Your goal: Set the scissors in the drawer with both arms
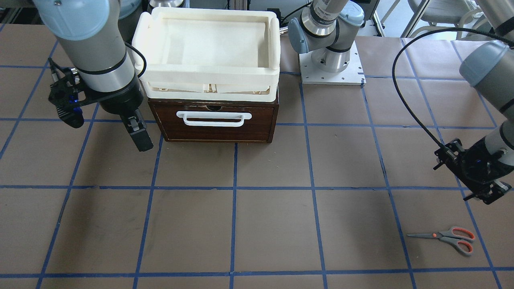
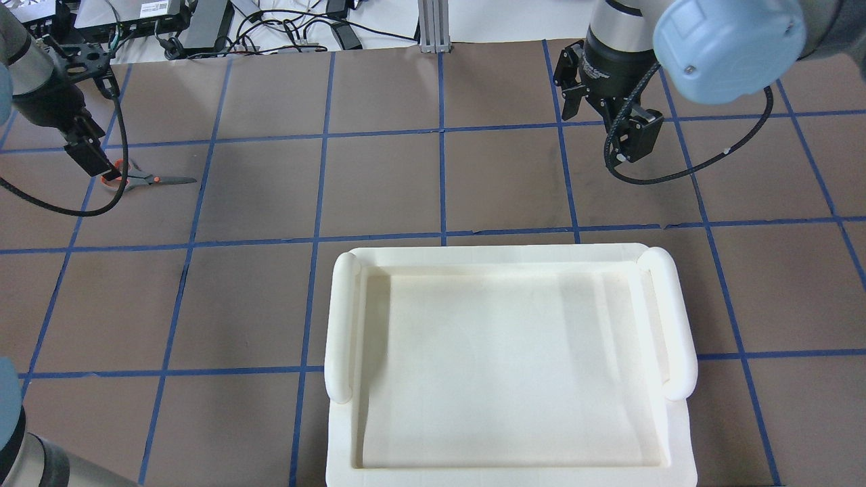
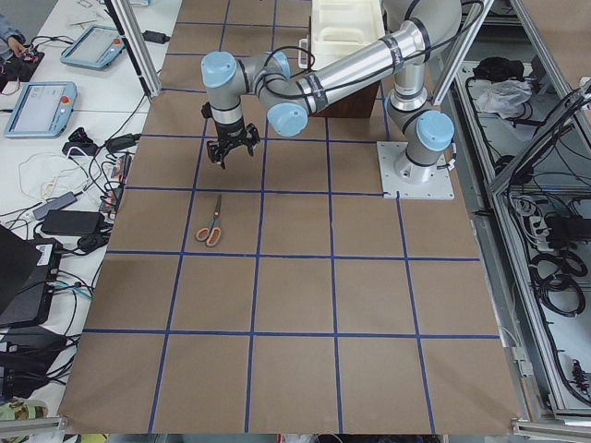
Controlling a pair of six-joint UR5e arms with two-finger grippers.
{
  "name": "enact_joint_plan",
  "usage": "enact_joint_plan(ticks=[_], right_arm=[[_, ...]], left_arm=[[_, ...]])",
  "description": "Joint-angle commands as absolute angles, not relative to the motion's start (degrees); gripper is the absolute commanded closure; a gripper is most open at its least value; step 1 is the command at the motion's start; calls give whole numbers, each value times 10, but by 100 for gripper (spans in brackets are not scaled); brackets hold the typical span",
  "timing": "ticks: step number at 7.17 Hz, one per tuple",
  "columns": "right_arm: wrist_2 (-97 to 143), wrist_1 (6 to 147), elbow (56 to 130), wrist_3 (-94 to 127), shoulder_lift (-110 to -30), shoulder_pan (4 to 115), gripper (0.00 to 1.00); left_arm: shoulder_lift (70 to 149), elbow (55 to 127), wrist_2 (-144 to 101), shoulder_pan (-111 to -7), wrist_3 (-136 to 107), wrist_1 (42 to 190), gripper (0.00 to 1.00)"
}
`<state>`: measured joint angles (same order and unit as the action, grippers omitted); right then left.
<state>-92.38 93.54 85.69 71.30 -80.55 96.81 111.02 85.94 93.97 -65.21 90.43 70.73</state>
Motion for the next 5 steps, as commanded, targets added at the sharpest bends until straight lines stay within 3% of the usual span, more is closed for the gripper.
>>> enact_joint_plan(ticks=[1, 5], right_arm=[[-926, 936, 858, 832, -779, 1011, 0], [-918, 939, 856, 997, -719, 1071, 0]], left_arm=[[1176, 847, 940, -636, 1129, 610, 0], [1261, 817, 876, -614, 1266, 527, 0]])
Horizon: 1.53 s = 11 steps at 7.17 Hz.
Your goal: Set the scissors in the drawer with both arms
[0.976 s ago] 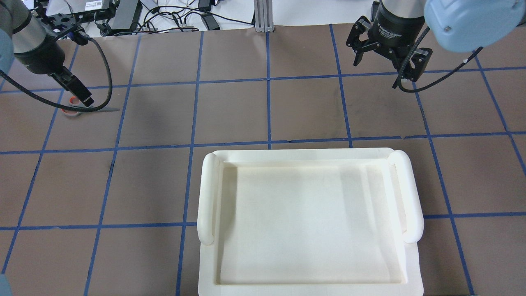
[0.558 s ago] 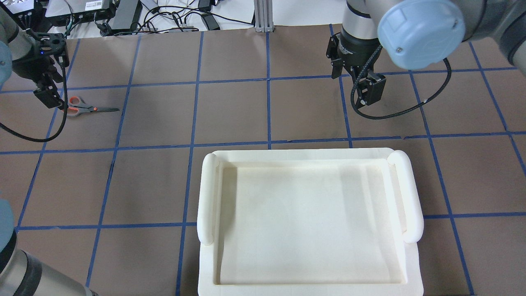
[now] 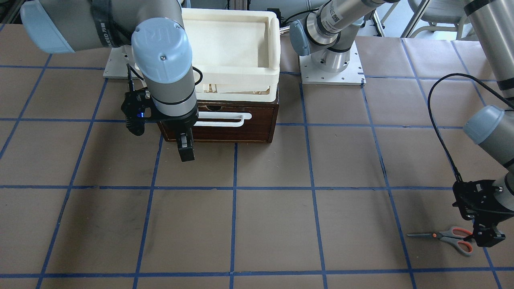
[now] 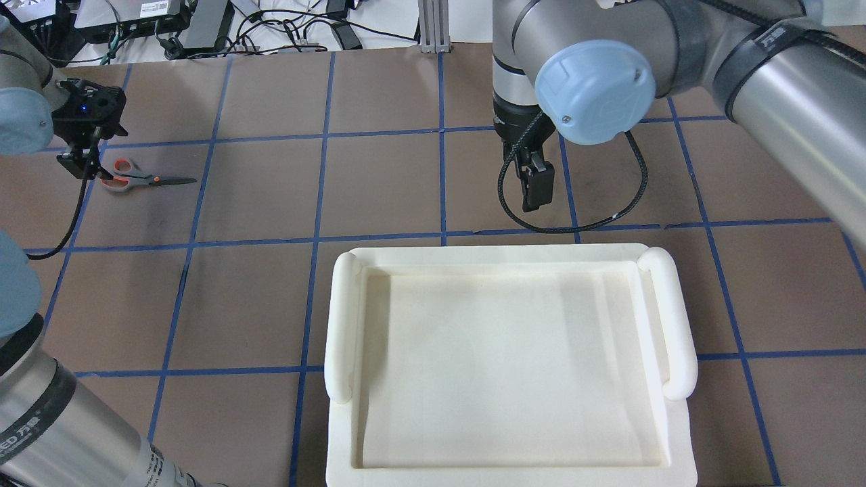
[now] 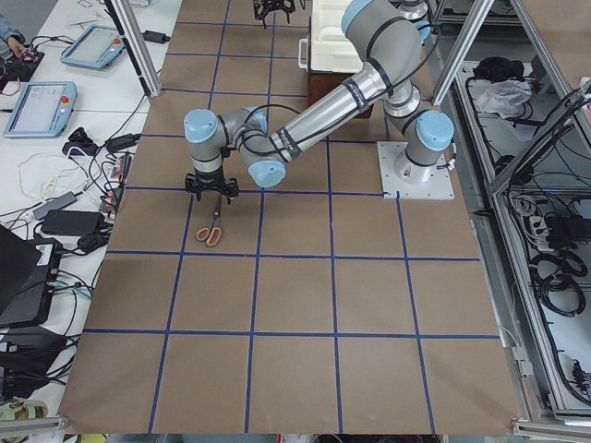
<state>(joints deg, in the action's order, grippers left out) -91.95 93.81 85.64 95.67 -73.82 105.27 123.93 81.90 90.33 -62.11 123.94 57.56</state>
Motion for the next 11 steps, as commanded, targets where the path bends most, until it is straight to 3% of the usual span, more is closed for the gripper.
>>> enact_joint_plan(ticks=[1, 8, 11], right_arm=[[-918, 938, 855, 1005, -709, 1082, 0], [-860, 898, 853, 1057, -679, 1088, 0], [-860, 868, 856, 1062, -679, 1088, 0]], left_arm=[[1270, 818, 861, -611, 1268, 526, 0], [1295, 831, 906, -608, 1286, 559, 3], [1307, 823, 897, -597, 1268, 561, 13]])
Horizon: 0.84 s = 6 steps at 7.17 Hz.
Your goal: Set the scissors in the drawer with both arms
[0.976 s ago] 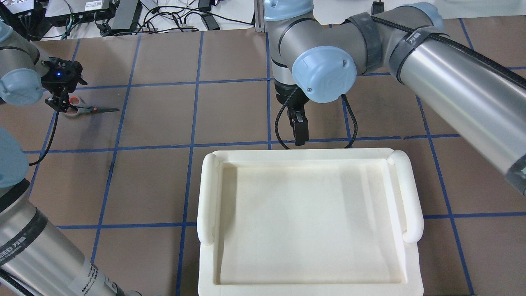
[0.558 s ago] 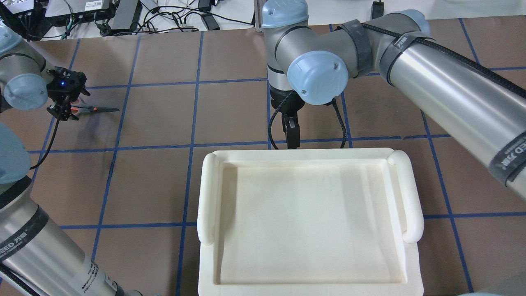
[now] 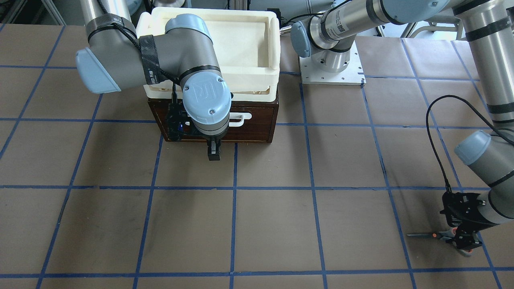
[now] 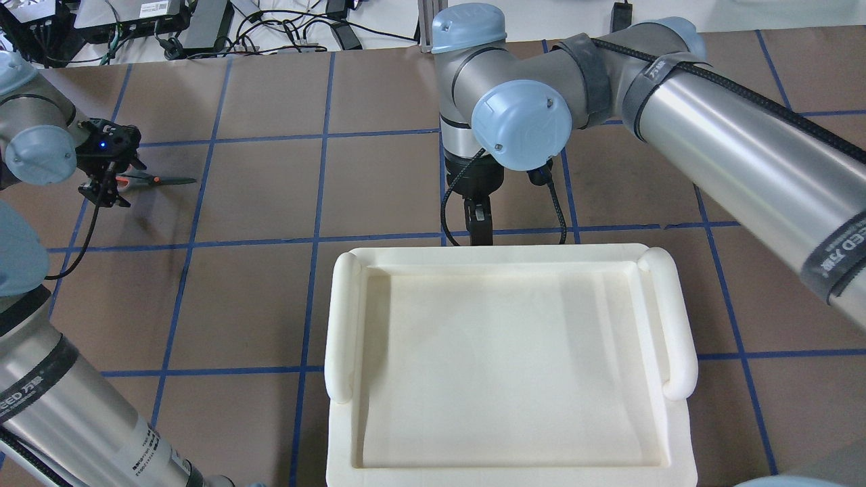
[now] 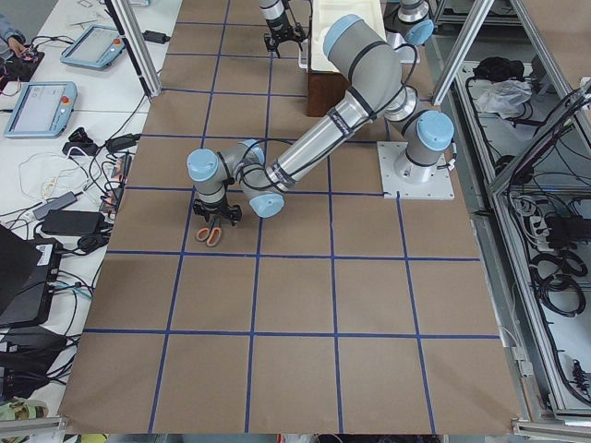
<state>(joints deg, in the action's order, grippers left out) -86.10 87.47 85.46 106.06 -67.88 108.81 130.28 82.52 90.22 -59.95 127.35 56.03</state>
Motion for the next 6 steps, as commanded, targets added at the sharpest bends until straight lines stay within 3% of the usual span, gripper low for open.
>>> enact_joint_plan(ticks=[1, 4, 6], right_arm=[[-860, 862, 857, 1070, -678, 1088, 0], [-861, 843, 857, 1071, -672, 1089, 0], [-860, 845, 857, 1076, -661, 1088, 0]], left_arm=[[1309, 823, 897, -597, 1268, 561, 14], [1304, 823, 896, -598, 1281, 558, 25], [1297, 822, 896, -600, 1278, 559, 26]])
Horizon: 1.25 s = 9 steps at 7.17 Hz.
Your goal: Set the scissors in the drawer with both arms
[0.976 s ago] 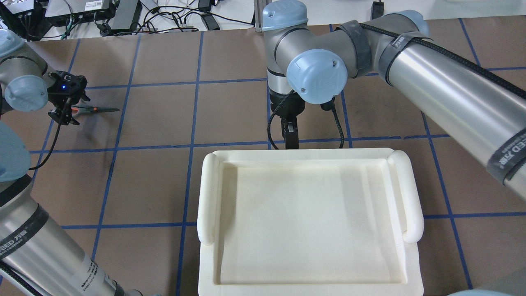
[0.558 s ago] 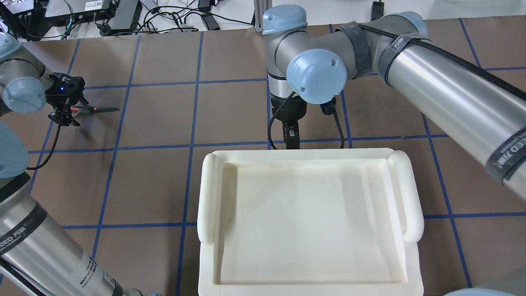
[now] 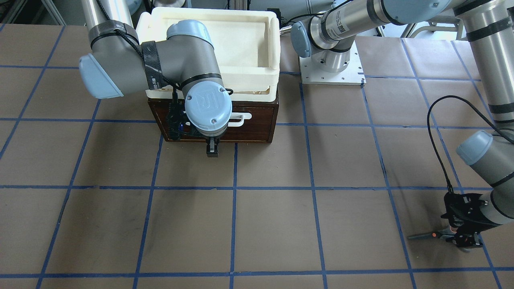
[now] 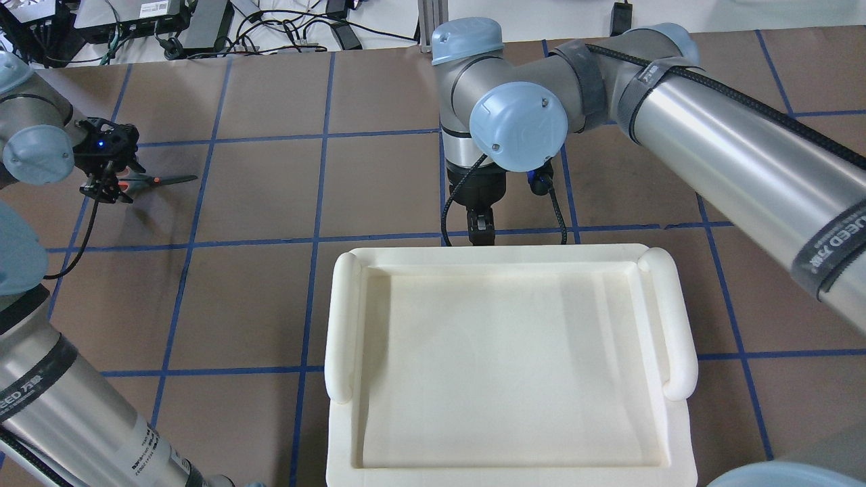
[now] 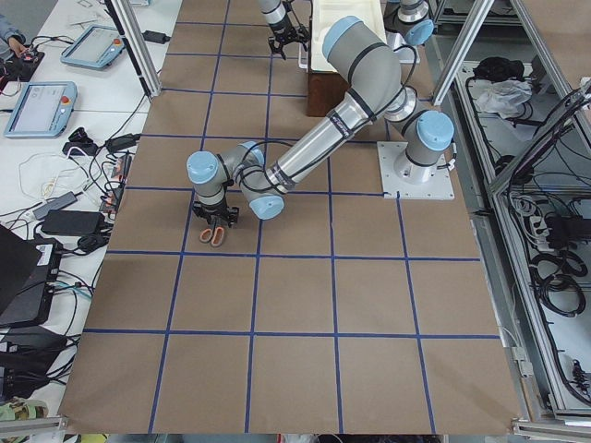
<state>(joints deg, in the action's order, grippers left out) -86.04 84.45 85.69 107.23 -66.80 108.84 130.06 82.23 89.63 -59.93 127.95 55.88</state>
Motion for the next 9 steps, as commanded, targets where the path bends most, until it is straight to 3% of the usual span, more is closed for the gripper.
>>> enact_joint_plan(ticks=[1, 9], right_arm=[[-860, 845, 857, 1076, -658, 1088, 0], [-858, 849, 859, 1075, -636, 1088, 0]], left_arm=[[1300, 822, 894, -600, 1276, 558, 27], [1307, 813, 893, -600, 1274, 555, 33]])
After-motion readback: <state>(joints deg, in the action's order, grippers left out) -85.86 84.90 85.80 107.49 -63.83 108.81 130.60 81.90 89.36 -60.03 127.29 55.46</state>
